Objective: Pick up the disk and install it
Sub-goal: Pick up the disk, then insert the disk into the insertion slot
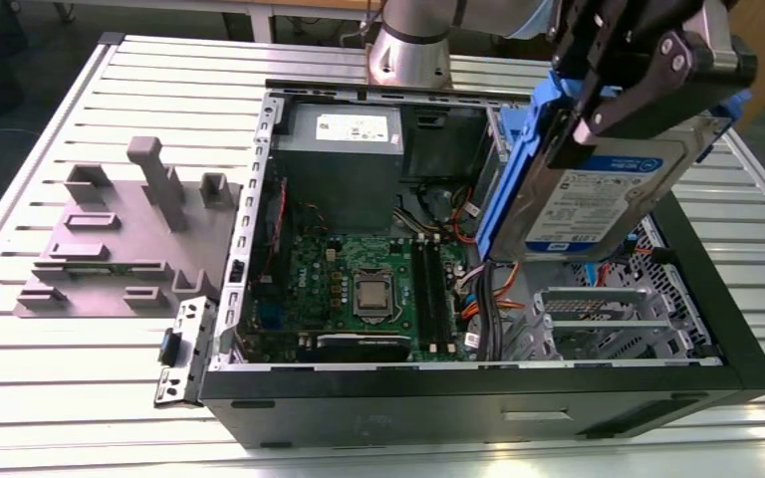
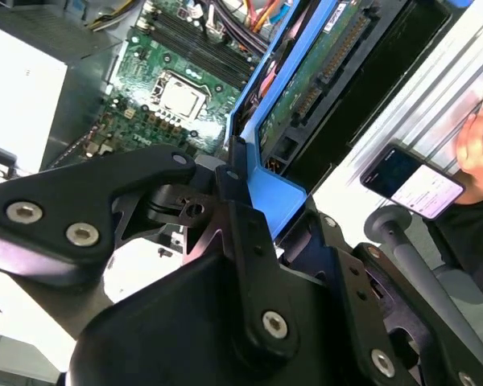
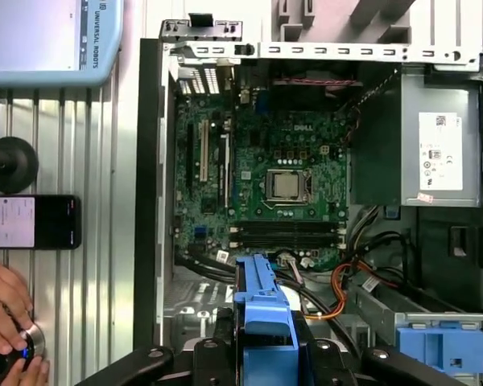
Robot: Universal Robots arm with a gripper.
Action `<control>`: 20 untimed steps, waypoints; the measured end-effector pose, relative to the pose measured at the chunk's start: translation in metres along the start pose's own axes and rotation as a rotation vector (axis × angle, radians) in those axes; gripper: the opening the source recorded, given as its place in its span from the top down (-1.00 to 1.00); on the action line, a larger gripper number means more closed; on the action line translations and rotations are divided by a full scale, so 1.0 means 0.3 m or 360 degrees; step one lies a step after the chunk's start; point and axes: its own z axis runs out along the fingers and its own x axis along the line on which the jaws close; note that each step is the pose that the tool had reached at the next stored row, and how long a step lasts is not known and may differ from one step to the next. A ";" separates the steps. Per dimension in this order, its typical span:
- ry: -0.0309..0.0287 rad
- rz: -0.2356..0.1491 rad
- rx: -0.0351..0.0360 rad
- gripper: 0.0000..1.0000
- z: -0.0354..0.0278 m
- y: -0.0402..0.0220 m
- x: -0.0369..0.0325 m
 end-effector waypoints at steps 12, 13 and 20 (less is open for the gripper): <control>0.00000 0.0000 0.0000 0.26 0.037 -0.087 0.052; 0.00002 0.0000 0.0000 0.26 0.037 -0.087 0.052; -0.00001 0.0000 0.0000 0.26 0.038 -0.090 0.052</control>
